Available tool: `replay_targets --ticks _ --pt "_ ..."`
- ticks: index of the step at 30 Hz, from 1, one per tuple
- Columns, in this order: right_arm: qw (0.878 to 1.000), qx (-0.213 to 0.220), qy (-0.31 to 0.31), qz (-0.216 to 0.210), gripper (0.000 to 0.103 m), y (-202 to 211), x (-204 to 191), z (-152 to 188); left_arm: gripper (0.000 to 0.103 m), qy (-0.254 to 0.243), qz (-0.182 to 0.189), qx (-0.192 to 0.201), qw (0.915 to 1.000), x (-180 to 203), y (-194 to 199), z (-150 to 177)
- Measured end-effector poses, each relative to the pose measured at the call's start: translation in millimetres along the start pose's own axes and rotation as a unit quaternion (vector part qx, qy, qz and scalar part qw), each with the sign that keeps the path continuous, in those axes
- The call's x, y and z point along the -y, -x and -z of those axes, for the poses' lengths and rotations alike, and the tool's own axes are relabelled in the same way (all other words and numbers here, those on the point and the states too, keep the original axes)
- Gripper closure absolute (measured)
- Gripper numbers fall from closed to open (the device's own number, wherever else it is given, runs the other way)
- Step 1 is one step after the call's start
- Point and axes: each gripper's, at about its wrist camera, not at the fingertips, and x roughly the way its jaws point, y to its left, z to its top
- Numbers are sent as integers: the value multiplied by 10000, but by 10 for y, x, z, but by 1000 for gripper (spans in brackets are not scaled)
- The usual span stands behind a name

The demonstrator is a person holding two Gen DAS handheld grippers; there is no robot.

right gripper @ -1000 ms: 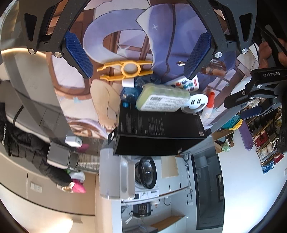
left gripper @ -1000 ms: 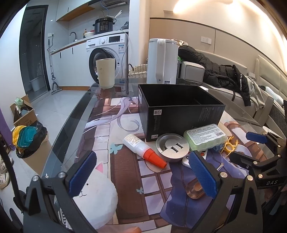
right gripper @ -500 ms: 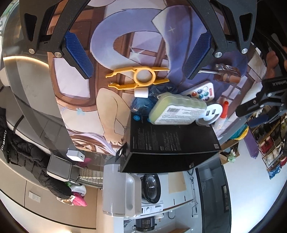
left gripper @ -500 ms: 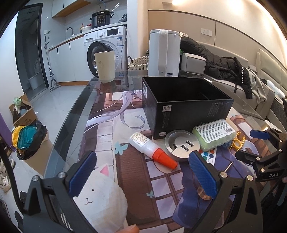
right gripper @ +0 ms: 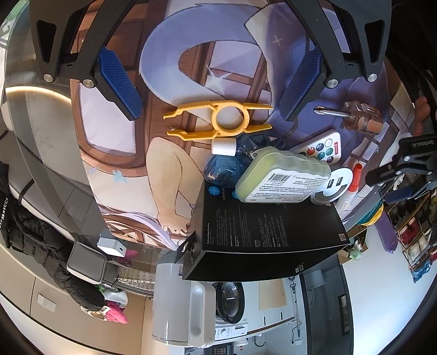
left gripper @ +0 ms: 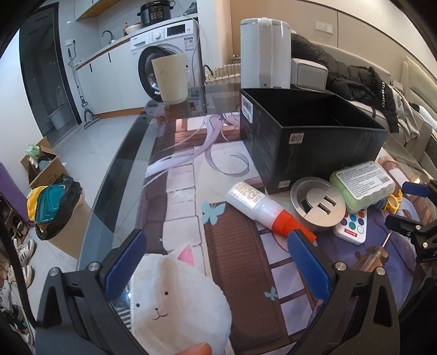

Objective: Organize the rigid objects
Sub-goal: 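Close left tool on the glue bottle while right tool closes on the yellow clip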

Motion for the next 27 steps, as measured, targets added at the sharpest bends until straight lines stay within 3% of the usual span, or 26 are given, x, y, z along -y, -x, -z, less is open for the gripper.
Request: replay_targets --ticks 12,18,27 --pt "9999 -49 107 -89 0 -19 -1 -14 0 -398 527 -394 9970 176 -103 -105" --pt "9998 -52 151 -136 0 -19 1 -7 0 -327 774 -483 9953 171 -124 -132" --pt "9997 -42 157 -155 0 -17 8 3 0 -411 700 -586 9950 211 -205 -153"
